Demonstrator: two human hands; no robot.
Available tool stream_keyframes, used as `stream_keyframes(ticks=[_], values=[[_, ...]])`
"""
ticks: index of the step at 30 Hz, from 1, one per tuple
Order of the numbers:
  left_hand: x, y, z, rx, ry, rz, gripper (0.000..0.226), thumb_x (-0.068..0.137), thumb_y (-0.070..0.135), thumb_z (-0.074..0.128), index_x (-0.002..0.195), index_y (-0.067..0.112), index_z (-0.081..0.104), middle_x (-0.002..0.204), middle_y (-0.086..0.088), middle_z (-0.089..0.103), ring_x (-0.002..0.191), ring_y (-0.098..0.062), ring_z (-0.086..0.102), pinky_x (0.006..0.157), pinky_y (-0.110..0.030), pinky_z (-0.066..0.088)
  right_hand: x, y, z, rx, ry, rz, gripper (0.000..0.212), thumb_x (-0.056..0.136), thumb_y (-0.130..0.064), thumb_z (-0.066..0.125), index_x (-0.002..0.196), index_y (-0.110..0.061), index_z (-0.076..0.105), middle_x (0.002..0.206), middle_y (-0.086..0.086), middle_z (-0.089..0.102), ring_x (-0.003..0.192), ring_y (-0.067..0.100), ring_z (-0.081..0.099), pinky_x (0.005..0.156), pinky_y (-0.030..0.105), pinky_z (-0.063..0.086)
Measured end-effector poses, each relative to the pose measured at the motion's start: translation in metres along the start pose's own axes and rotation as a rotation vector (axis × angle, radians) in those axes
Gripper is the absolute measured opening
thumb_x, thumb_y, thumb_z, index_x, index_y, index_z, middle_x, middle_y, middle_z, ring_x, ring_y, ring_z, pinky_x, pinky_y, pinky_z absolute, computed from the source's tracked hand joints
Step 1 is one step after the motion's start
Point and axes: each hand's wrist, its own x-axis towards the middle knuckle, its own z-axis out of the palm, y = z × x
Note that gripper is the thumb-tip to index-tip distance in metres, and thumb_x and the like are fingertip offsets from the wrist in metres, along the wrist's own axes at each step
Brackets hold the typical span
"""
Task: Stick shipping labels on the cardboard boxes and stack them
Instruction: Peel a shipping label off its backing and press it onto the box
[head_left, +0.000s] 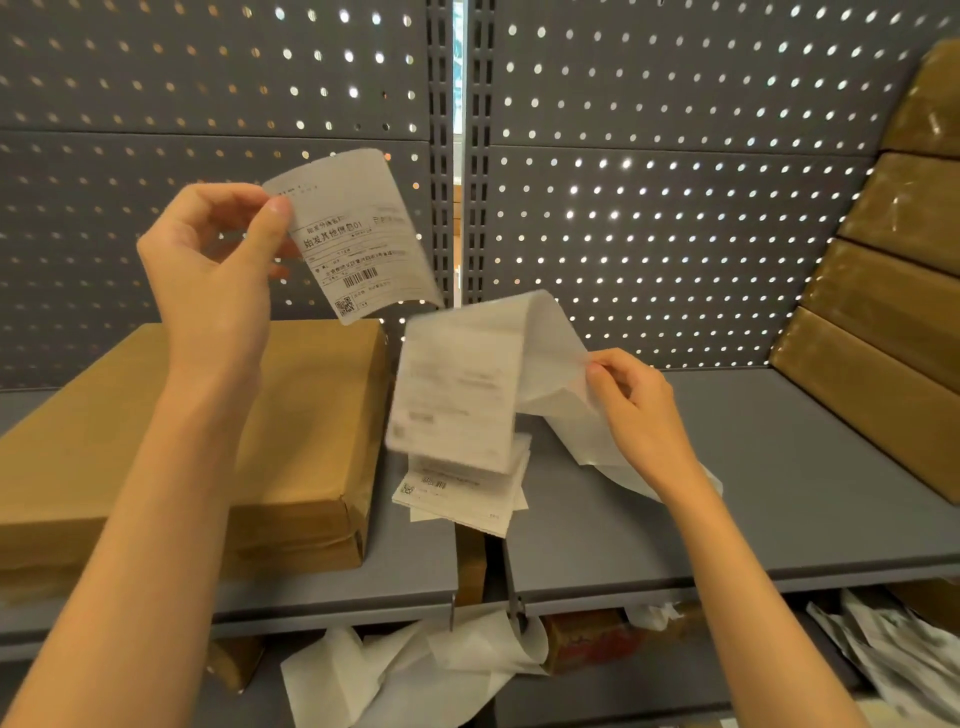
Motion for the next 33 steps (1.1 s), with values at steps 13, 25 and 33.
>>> stream_keyframes(ticks=[13, 25, 33], values=[[-0.005, -0.009, -0.001, 0.018, -0.059, -0.026, 0.012, 0.088, 0.019, 0.061, 0.081, 0.028, 0.058, 0.086, 0.005, 0.063, 0.072, -0.004, 0.061, 0.059, -0.013, 0.045, -0.003, 0.001, 0.004, -0.042, -0.065, 0.033, 0.029, 0.099, -0.016, 0.041, 0.114, -0.026, 0.064, 0.111, -0.011, 0.066, 0.095, 0.002, 0.055, 0.076, 0.009, 0.039], [-0.011, -0.008, -0.005, -0.004, -0.122, -0.039, 0.014, 0.086, 0.015, 0.063, 0.078, 0.026, 0.061, 0.079, 0.004, 0.063, 0.067, -0.007, 0.06, 0.059, -0.016, 0.045, -0.011, -0.04, 0.011, 0.061, 0.017, -0.084, 0.032, 0.096, -0.022, 0.05, 0.127, -0.024, 0.056, 0.128, -0.013, 0.056, 0.118, -0.001, 0.049, 0.1, 0.019, 0.038], [-0.011, -0.005, -0.03, 0.039, -0.154, -0.02, 0.016, 0.087, 0.01, 0.062, 0.08, 0.023, 0.059, 0.079, 0.002, 0.061, 0.064, -0.003, 0.059, 0.056, -0.01, 0.044, -0.032, -0.114, 0.056, 0.364, -0.029, -0.175, 0.019, 0.087, -0.025, 0.066, 0.104, -0.017, 0.065, 0.096, -0.004, 0.068, 0.087, 0.003, 0.064, 0.08, 0.02, 0.051]])
